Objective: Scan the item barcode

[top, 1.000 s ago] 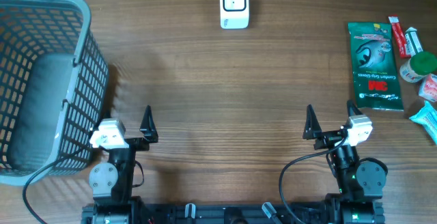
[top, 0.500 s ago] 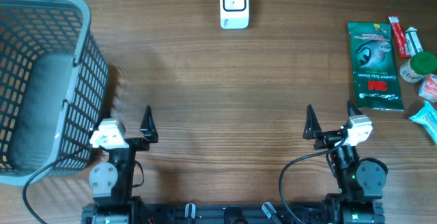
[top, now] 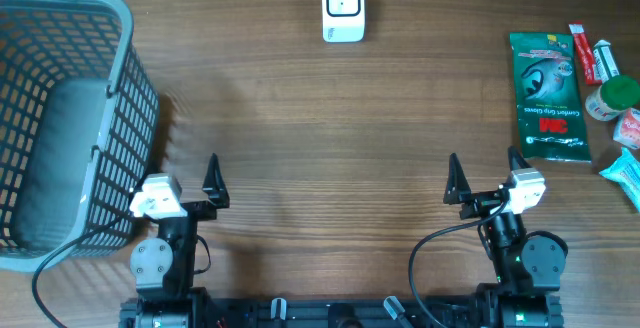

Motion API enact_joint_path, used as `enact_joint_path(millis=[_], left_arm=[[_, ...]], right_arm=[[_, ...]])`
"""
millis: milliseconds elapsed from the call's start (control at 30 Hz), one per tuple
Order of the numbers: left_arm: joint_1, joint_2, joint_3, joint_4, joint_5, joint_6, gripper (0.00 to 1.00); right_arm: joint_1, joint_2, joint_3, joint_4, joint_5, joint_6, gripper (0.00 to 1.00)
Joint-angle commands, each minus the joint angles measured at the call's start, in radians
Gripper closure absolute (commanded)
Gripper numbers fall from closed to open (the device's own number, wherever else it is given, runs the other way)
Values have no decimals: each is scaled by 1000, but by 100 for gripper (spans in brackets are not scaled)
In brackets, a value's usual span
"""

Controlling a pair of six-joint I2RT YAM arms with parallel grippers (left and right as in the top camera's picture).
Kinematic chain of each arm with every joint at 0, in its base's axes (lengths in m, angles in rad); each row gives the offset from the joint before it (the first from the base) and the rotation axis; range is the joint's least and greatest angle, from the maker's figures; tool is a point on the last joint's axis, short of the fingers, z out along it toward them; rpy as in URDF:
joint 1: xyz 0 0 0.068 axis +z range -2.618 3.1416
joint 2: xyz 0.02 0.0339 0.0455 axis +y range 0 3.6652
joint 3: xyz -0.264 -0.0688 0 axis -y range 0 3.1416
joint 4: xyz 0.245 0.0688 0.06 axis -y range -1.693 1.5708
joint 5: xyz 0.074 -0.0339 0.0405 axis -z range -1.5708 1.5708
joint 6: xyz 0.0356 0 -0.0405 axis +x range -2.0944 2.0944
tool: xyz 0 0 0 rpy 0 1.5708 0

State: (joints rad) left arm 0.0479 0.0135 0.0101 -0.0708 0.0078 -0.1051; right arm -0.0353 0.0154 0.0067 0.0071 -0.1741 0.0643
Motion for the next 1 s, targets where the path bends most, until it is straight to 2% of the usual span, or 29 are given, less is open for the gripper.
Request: enact_joint_path(millis=[0,100,967], left_arm=[[0,-10,-5,-4,-5,23,0],[0,-10,-5,-5,37,19,0],[0,-8,-5,-5,36,19,0]], right_arm=[[-2,-12,-2,4,21,14,0],[-2,-12,-2,4,21,14,0],[-2,-12,-2,4,21,15,0]])
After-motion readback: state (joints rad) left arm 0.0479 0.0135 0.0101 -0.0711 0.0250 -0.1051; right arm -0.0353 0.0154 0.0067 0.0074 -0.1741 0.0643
